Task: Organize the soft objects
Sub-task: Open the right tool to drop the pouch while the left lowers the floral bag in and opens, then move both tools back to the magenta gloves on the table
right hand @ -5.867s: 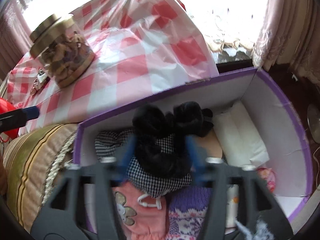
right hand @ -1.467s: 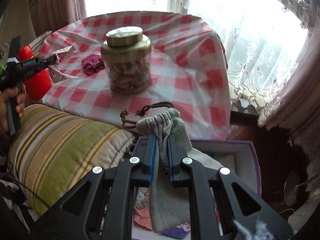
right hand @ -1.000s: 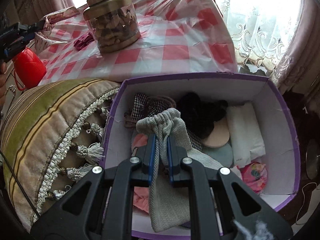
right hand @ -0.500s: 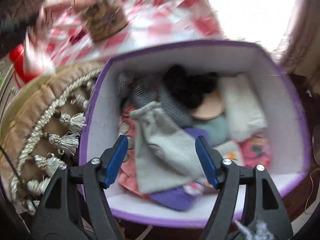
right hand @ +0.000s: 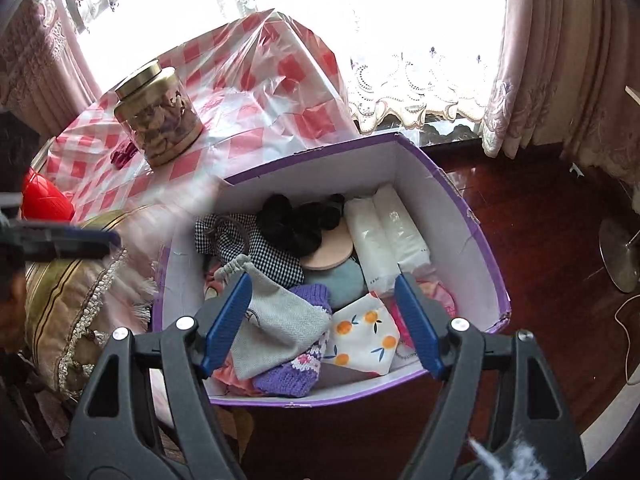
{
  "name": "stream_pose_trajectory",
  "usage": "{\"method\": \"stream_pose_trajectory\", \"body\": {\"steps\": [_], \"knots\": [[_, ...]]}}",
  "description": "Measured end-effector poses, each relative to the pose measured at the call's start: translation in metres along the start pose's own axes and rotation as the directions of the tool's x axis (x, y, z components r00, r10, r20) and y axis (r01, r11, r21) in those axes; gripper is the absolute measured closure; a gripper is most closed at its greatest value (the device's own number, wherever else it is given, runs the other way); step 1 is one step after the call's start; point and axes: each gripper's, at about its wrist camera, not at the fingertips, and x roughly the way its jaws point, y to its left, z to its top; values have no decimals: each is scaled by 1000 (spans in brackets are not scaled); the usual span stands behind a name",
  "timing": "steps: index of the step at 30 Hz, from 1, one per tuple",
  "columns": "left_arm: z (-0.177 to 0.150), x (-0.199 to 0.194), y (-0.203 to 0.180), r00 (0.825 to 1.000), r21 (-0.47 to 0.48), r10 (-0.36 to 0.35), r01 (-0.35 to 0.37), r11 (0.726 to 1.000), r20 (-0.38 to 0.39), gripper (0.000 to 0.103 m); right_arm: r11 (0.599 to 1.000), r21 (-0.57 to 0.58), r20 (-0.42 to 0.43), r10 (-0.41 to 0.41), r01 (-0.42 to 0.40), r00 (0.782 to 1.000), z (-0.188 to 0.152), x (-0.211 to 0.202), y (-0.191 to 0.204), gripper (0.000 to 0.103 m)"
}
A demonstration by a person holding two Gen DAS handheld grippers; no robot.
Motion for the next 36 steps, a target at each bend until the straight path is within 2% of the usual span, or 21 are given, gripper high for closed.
{"method": "stream_pose_trajectory", "body": {"steps": [1,3,8,13,17,21,25,30,33,36], "knots": [[-3,3,1,1000,-9,-2,2,1000,-23,54,1000,-1,3,2,-2,1000,0,-1,0,26],[-7,4,8,999,-36,-16,14,999,-40,52,1000,-9,3,8,-8,1000,-1,2,2,26],[-3,-15,28,1000,-97,-11,14,995,25,50,999,-18,-10,30,-30,1000,-2,9,10,26],[-3,-23,44,999,-137,5,3,991,54,50,998,-40,-44,42,-44,998,0,29,27,26],[-5,-35,53,993,-128,56,-42,991,103,50,995,-99,-130,-28,15,991,1,66,54,26],[-9,-54,69,982,-132,108,-88,987,154,49,987,-155,-157,17,-42,987,4,80,81,26],[-14,-76,97,966,-188,156,-117,975,208,49,983,-171,-150,43,-68,988,12,75,96,26],[-20,-104,146,942,-292,212,-133,947,259,49,977,-177,-118,97,-117,988,32,55,114,26],[-21,-121,177,923,-357,256,-145,923,286,49,967,-213,-90,124,-141,988,48,39,133,26],[-20,-142,208,897,-416,307,-159,895,318,49,950,-272,-64,142,-154,988,68,27,159,26]]}}
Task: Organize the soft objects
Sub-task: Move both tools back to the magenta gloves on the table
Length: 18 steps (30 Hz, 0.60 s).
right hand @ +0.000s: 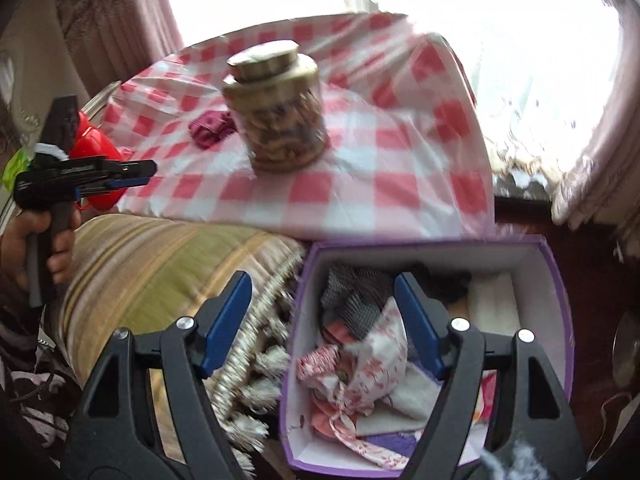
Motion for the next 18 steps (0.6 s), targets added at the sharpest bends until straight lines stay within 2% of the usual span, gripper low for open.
{"method": "stream_pose_trajectory", "body": {"steps": [4,9,13,16,18], "knots": [[33,-10,38,995,-70,61,-56,996,73,49,996,-77,24,38,-36,999,37,-1,30,24],[85,-8,90,973,-146,170,-148,978,154,49,981,-183,38,75,-67,996,81,8,81,24],[128,10,130,956,-207,244,-208,956,166,49,960,-262,36,115,-102,993,108,20,122,22],[154,30,152,952,-228,268,-231,946,147,49,942,-316,26,127,-112,992,121,33,149,22],[169,45,164,956,-231,263,-229,946,128,49,931,-344,16,139,-125,990,130,43,165,22]]}}
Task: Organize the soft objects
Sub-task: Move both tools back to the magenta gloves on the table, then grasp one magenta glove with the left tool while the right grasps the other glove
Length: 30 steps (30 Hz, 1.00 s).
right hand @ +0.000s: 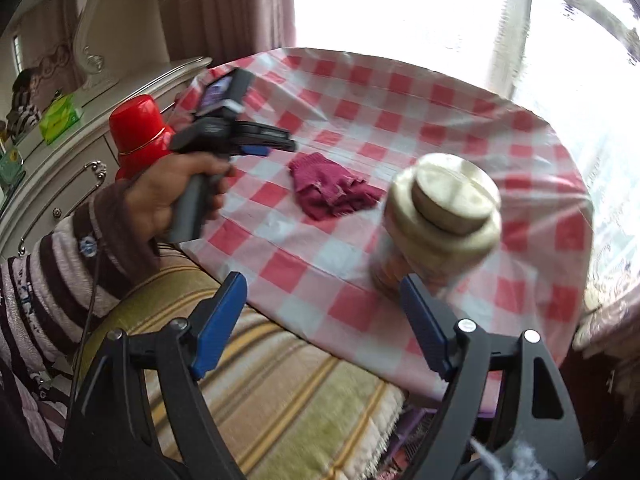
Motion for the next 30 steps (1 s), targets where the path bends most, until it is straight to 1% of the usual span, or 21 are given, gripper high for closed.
{"method": "stream_pose_trajectory", "body": {"steps": [4,9,13,16,18,19,21,22,24,25,27,30], "knots": [[18,27,-2,1000,32,1,-1,999,-5,49,999,-40,-18,26,-27,999,20,27,16,21],[30,55,3,999,88,43,-44,995,5,50,998,-40,-59,40,-42,997,36,61,20,21],[31,72,4,999,127,41,-38,991,-18,50,998,-27,-84,49,-51,995,47,86,18,21],[30,87,4,997,158,56,-48,986,-49,50,999,-19,-104,45,-47,994,56,106,18,21],[26,94,2,996,179,49,-36,983,-70,65,999,-19,-109,43,-45,993,63,116,20,21],[23,97,-1,995,207,51,-33,978,-80,73,999,-18,-111,42,-44,993,67,121,20,21],[20,96,-6,996,255,65,-47,966,-64,75,999,-16,-113,36,-38,993,73,130,20,21],[20,96,-6,996,256,59,-40,966,-65,78,999,-14,-115,30,-31,993,76,135,20,21],[20,89,-3,997,245,45,-30,969,-58,89,1000,-14,-119,15,-17,993,83,146,21,21],[21,83,-3,998,241,36,-23,970,-49,92,1000,-13,-120,11,-12,993,85,150,21,21],[23,67,0,1000,218,13,-10,976,-11,92,1000,-3,-123,2,-2,992,89,160,20,21],[28,44,5,998,176,6,-17,984,61,93,1000,13,-140,-5,7,990,92,177,18,21]]}}
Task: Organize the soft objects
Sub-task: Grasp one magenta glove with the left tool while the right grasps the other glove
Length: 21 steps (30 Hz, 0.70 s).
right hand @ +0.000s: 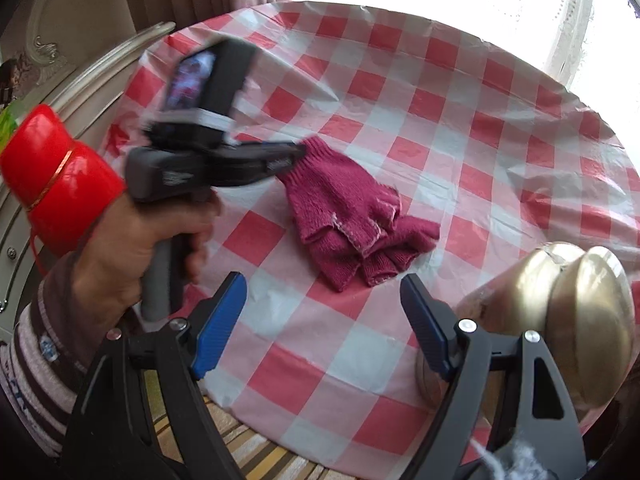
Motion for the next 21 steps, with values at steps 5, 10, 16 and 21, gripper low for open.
{"method": "stream_pose_trajectory", "body": {"steps": [5,10,16,21], "knots": [[8,-32,17,983,-103,102,-87,991,153,93,1000,17,-32,-14,14,999,6,26,-2,21],[11,-40,37,966,-190,156,-117,975,205,95,1000,2,-43,-25,25,999,13,47,-1,21],[2,-19,54,969,-236,210,-176,956,128,95,996,-80,-42,-45,42,998,27,80,12,21],[-8,2,63,981,-270,190,-176,947,29,92,987,-144,-69,-77,66,995,37,118,18,22]]}}
